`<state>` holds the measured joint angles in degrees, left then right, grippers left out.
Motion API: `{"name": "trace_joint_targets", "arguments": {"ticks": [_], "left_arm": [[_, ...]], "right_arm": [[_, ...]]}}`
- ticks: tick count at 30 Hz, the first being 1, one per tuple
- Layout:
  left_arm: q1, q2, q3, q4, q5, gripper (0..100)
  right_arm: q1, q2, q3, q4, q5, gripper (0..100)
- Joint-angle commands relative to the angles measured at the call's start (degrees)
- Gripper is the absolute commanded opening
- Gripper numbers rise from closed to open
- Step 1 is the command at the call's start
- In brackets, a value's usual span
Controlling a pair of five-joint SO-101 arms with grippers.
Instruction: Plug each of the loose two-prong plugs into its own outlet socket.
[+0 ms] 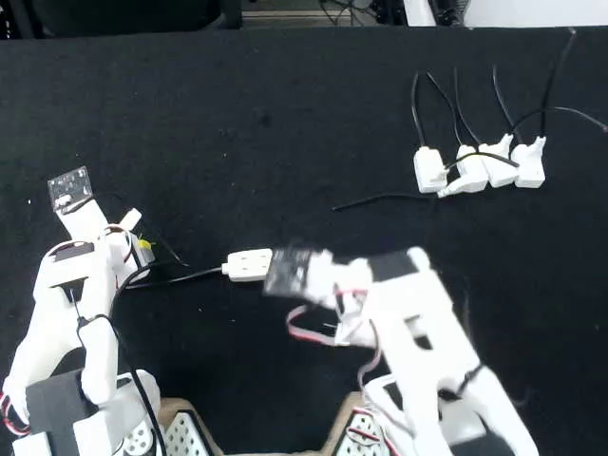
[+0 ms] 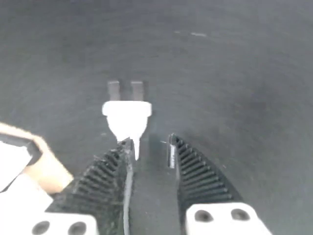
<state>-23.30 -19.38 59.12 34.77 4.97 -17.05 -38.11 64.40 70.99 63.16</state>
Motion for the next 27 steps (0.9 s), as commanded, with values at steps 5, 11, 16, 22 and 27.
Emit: {"name": "trace_joint_targets", "arguments": {"ticks": [5,11,16,22,27], "left_arm": [[-0.48,-1.41,-2.86,-0.70,0.79,22],[-0.48,-1.41,-2.86,-0.70,0.79,22],[-0.40,-1.41,-2.86,-0.70,0.79,22],[-0.40,-1.41,-2.95,-0.70,0.79,22],[-0.48,-1.41,-2.95,-0.70,0.79,22]], "right_arm": [[-8.26,-9.10,8.22,0.35,2.81,11.6],[-4.57,-5.76,10.51,-7.38,2.73,11.7],[2.20,-2.15,7.34,-13.19,2.73,11.6],[4.04,1.19,3.38,-13.63,2.55,11.4],[3.69,1.80,2.77,-16.00,-3.34,10.3]]}}
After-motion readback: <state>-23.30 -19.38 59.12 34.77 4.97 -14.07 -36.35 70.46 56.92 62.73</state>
